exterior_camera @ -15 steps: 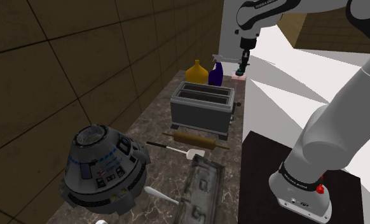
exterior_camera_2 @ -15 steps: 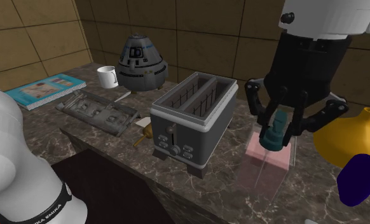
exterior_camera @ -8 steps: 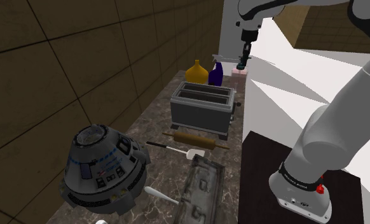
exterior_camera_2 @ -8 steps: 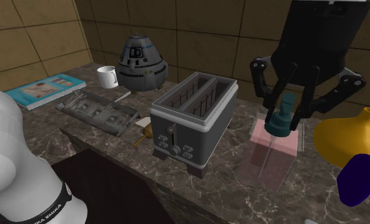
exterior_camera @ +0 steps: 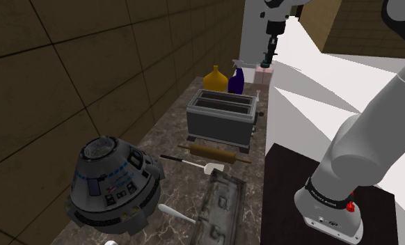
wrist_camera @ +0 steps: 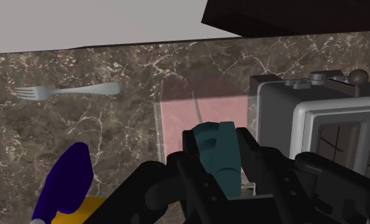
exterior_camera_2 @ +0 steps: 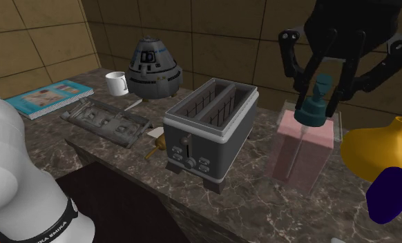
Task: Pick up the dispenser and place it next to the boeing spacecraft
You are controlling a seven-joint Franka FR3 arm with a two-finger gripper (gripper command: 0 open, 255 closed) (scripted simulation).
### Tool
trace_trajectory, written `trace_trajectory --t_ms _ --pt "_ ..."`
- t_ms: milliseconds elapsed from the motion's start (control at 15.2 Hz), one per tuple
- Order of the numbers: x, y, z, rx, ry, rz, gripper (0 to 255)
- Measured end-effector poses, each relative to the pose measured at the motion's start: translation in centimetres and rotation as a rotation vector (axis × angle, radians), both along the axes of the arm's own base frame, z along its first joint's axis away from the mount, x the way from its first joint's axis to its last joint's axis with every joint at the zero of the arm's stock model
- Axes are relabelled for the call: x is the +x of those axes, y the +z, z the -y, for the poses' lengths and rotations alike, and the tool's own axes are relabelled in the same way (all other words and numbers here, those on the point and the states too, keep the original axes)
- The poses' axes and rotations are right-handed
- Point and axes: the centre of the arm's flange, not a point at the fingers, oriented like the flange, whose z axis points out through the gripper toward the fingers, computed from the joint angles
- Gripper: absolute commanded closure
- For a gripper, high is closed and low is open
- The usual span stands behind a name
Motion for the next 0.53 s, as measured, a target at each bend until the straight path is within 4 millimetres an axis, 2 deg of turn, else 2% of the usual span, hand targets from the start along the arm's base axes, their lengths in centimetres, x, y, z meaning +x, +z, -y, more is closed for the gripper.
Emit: trace_trajectory --t_ms 528 --pt "0.1 4.2 0.0 0.0 0.0 0.0 255"
